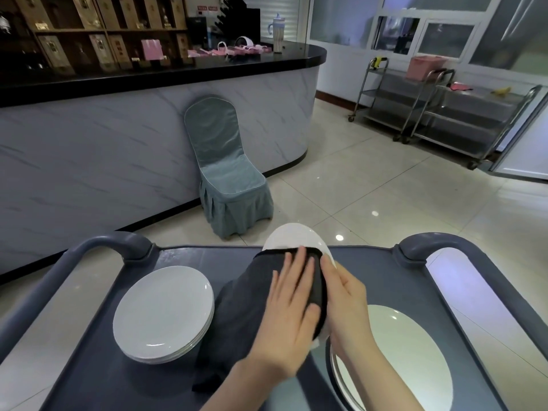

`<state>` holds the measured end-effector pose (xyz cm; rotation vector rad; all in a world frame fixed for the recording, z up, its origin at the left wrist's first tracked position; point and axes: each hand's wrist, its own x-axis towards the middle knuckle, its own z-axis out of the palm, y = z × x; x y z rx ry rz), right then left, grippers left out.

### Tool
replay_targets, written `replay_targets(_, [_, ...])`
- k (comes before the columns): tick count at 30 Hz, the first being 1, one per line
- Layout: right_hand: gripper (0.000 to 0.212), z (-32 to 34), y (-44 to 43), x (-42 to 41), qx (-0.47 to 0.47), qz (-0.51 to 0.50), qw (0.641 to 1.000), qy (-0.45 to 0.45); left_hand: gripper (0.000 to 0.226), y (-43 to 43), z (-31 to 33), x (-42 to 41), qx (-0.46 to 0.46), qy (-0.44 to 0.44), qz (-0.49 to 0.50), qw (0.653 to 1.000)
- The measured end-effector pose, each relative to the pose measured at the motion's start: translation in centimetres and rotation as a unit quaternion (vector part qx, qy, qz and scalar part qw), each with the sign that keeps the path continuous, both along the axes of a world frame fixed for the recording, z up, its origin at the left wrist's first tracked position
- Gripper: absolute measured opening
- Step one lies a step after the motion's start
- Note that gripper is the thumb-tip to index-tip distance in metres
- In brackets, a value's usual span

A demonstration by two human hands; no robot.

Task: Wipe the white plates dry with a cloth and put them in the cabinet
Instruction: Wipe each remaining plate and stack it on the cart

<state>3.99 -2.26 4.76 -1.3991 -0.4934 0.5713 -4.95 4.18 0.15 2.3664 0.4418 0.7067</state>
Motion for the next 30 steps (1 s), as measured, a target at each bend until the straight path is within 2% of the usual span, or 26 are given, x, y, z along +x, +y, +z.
replay_targets(4, [0.028,-0.3,0.0,0.0,-0.013,0.005,1.000,0.002,0.060,0.1,0.5,0.4,0.012,0.021,0.001,1.000])
replay_targets(9, [0.032,-0.3,-0.9,-0.6,-0.025,0.023,0.999,0.033,0.054,3.5,1.3,0.9,-0.087,-0.014,0.014,0.996])
replay_targets(11, [0.036,-0.1,-1.6,-0.2,-0.015,0.015,0.998,0.065,0.054,4.8,0.8,0.6,-0.100,-0.011,0.019,0.995])
replay_targets(15, [0.063,0.8,-3.1,1.6,0.027,0.007,0.996,0.088,0.060,5.6,-1.3,-1.4,-0.100,-0.003,0.015,0.995])
replay_targets(17, [0.070,1.1,-3.4,2.1,0.018,0.021,0.996,0.083,0.062,5.1,-2.1,-2.1,-0.102,-0.004,0.008,0.995])
replay_targets(18, [0.070,1.2,-3.4,2.2,0.006,0.034,0.996,0.079,0.062,4.8,-2.0,-2.1,-0.096,-0.007,0.003,0.995])
replay_targets(21, [0.048,0.5,-2.7,1.9,-0.031,0.053,0.997,0.052,0.063,3.8,-0.6,-1.0,-0.019,-0.014,-0.018,1.000])
replay_targets(24, [0.036,0.2,-2.4,1.5,-0.038,0.056,0.996,0.054,0.058,3.8,0.3,-0.3,0.029,-0.020,-0.020,0.999])
replay_targets(26, [0.037,0.4,-2.6,1.9,-0.028,0.051,0.996,0.075,0.057,4.4,-0.1,-0.6,0.005,-0.023,-0.016,1.000])
replay_targets(30, [0.032,0.9,-3.1,2.9,-0.002,0.026,0.993,0.111,0.060,4.2,-2.3,-2.2,-0.123,-0.047,0.016,0.991])
